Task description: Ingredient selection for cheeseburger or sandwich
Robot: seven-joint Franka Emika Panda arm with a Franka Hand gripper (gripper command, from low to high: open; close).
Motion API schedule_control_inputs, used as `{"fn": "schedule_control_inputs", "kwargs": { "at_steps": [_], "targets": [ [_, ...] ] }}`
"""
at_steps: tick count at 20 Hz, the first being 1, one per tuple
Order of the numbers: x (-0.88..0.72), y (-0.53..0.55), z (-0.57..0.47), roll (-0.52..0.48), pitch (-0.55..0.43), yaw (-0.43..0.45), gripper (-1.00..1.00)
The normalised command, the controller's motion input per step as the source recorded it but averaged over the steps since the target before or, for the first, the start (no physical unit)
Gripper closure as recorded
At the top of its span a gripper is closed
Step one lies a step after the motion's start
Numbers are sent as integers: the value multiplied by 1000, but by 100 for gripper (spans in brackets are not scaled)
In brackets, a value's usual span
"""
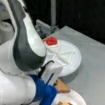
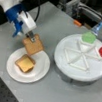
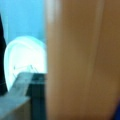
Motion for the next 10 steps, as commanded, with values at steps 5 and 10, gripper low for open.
{"fn": "schedule_control_inputs", "kwargs": {
  "at_steps": [5, 10],
  "targets": [
    [433, -89, -66, 166, 111, 109, 100],
    [478, -210, -53, 177, 79, 163, 100]
  ]
}}
